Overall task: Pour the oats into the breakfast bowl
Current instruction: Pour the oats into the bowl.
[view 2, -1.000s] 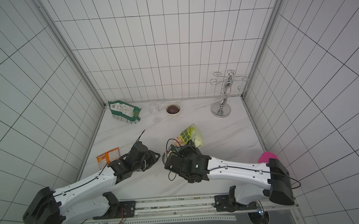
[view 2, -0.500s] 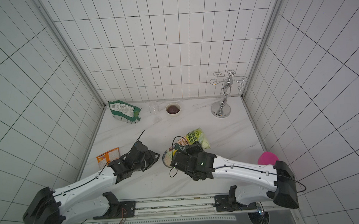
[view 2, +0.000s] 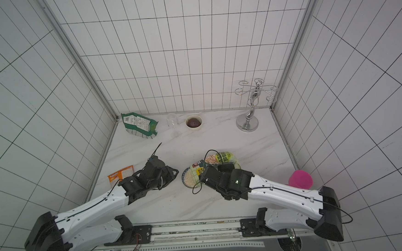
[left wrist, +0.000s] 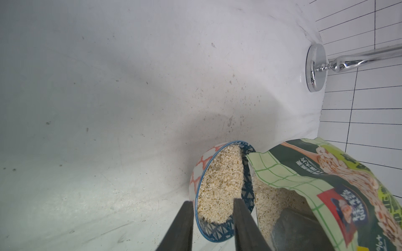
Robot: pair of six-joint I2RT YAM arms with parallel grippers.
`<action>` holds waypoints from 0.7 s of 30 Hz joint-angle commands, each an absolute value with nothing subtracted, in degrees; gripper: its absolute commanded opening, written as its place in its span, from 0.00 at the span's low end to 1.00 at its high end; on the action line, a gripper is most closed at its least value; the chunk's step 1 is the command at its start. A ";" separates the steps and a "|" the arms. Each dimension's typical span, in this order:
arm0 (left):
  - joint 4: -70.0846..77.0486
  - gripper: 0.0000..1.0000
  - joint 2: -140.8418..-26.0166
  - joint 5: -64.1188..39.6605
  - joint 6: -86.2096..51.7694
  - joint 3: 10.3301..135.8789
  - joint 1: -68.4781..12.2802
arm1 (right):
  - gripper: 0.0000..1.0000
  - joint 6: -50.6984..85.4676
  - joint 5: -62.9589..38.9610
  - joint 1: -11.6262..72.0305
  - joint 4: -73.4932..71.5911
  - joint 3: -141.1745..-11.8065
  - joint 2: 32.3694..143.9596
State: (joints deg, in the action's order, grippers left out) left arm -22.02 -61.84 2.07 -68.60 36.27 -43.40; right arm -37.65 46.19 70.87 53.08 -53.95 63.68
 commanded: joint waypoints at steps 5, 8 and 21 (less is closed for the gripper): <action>-28.41 0.34 -59.54 7.51 -64.01 40.77 -42.07 | 0.00 -30.20 45.44 69.36 48.97 -52.18 58.19; -28.65 0.34 -59.25 7.14 -63.48 40.90 -41.13 | 0.00 -28.10 42.98 68.48 47.79 -51.71 56.54; -31.24 0.35 -56.76 6.85 -61.17 41.64 -36.75 | 0.00 -15.85 33.63 61.60 40.45 -48.66 48.16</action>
